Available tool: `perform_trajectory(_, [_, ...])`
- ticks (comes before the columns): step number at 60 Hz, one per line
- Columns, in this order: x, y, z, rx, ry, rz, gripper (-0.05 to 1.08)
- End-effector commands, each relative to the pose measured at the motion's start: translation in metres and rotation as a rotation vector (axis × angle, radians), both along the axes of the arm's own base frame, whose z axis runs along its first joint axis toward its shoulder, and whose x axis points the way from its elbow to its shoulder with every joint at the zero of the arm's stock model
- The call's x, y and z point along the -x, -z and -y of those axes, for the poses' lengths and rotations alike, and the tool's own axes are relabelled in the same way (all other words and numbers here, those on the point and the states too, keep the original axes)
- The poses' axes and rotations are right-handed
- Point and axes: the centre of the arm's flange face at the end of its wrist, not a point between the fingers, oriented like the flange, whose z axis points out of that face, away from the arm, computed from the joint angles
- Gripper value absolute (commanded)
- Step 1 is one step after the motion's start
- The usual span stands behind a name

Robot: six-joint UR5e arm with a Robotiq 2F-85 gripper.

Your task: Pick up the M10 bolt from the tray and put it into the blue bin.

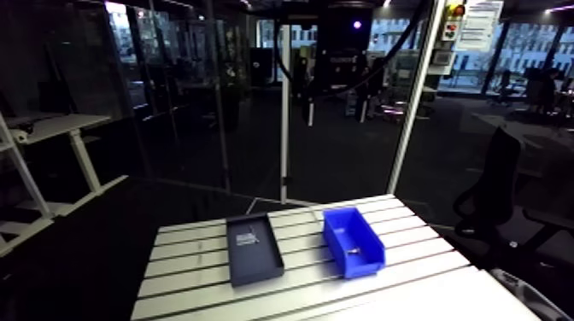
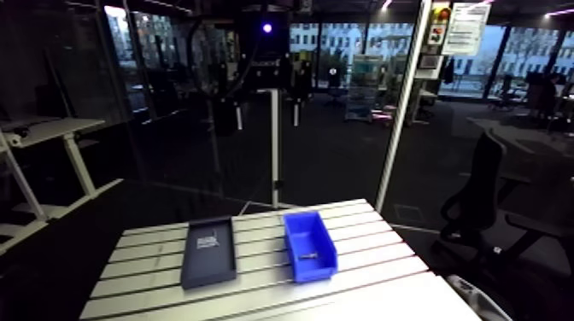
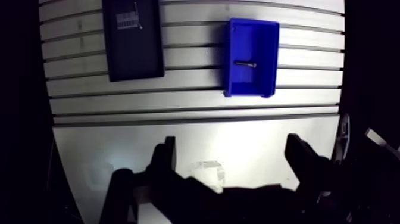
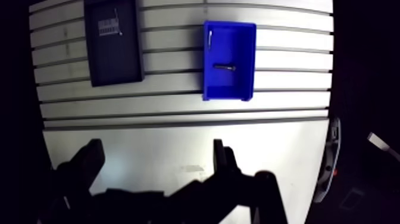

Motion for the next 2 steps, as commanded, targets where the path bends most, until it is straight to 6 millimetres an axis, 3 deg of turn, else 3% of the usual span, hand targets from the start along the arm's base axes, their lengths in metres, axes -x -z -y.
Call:
perform_trajectory(1, [-0.0018,-0.0013,0.0019,-0.001,-0.003,-0.001,0.00])
perform_trajectory(2, [-0.0018,-0.0013,0.0019,-0.001,-0.003,-0.001,0.00])
